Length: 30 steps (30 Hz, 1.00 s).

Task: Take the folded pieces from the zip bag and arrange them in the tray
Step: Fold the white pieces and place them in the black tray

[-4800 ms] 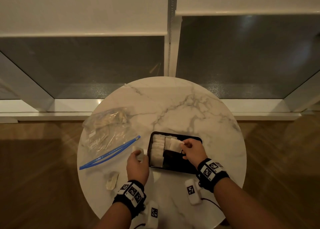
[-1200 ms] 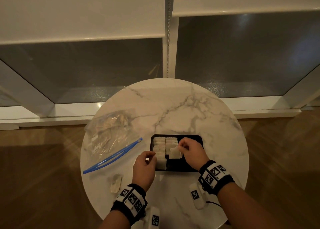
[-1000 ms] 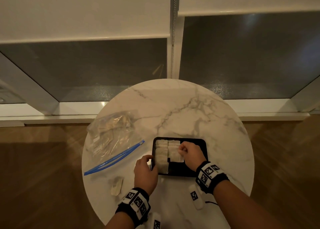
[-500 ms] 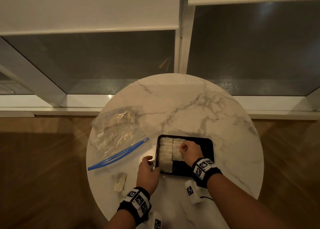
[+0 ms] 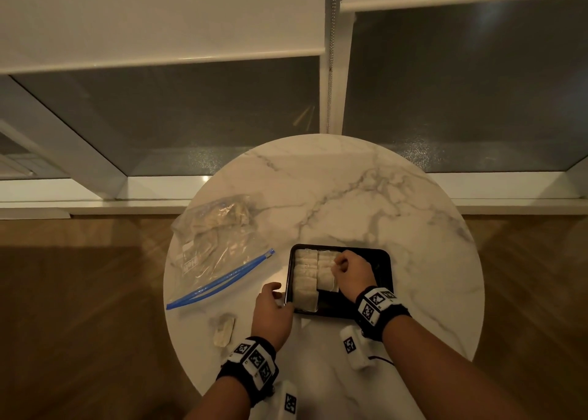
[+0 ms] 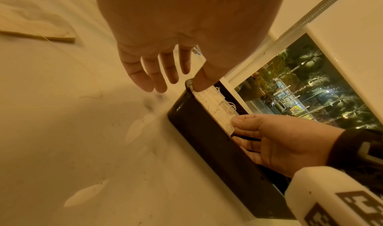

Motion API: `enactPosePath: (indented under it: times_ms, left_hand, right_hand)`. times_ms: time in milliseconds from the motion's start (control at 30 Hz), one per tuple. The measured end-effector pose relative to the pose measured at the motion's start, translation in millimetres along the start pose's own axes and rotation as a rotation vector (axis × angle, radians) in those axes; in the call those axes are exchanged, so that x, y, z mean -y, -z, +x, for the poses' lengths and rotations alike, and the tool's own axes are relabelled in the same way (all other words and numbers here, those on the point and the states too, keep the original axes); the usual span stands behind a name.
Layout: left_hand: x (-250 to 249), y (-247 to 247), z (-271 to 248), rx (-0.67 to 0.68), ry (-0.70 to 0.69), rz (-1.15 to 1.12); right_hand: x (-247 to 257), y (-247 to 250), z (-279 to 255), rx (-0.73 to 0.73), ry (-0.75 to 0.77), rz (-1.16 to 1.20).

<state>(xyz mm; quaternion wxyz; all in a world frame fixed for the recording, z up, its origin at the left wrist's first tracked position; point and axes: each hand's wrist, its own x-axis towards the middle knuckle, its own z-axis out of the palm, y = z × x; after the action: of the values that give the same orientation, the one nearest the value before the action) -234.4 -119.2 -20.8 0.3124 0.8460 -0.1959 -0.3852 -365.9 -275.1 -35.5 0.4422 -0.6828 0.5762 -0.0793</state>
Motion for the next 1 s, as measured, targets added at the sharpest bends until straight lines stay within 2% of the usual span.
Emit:
enactPosePath:
  times_ms: [200, 400, 567, 700, 833, 1000]
  left_hand:
    - [3.3, 11.5, -13.0, -0.035, -0.021, -0.038]
    - [9.9, 33.4, -23.0, -0.074, -0.053, 0.012]
    - [18.6, 58.0, -32.5, -0.127, -0.069, 0.012]
    - [24.1, 86.9, -31.7, -0.119, -0.140, 0.044]
    - [33.2, 123.0, -21.4, -0.095, -0.269, 0.138]
    - [55.2, 162.9, -4.5, -0.125, -0.644, 0.403]
  right_hand:
    - [2.3, 12.3, -16.7, -0.022, -0.021, 0.100]
    - [9.2, 7.7, -49.4, 0.057, 0.076, 0.149]
    - [38.2, -6.1, -66.9, 0.100, 0.174, 0.299]
    - [71.1, -25.6, -74.1, 0.134, 0.224, 0.306]
    - [98.4, -57.2, -84.9, 0.202, 0.262, 0.162]
    - [121.4, -98.5, -95.7, 0.366, 0.381, -0.167]
